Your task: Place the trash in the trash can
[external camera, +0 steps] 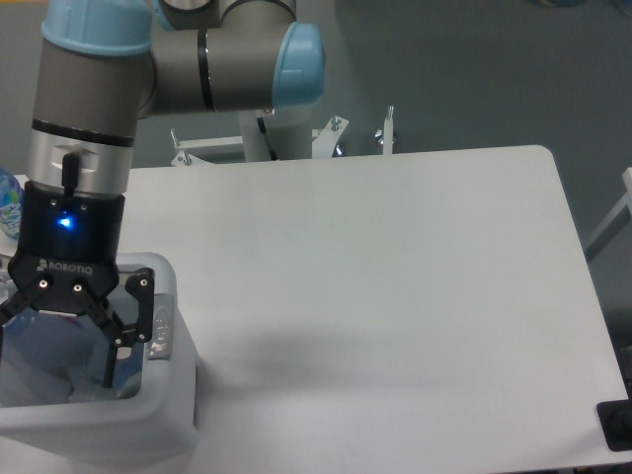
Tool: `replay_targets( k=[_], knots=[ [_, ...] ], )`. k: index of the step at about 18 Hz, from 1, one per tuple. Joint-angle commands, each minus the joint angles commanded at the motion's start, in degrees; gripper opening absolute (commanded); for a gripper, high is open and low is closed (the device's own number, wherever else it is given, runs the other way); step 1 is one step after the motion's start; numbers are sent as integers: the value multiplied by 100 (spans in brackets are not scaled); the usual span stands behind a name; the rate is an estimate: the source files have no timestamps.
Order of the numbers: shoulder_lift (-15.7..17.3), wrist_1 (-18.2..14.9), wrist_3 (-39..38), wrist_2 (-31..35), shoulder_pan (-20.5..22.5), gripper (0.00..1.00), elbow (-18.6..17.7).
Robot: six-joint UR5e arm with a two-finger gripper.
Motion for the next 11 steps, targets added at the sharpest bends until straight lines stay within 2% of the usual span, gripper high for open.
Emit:
replay_targets(
  k=[5, 8, 11],
  knots=[
    [18, -70, 528, 218, 801, 100, -53],
    [45, -219, 1000, 1165, 942, 100, -167],
    [238, -456, 2028, 1739, 1127, 100, -492]
  ],
)
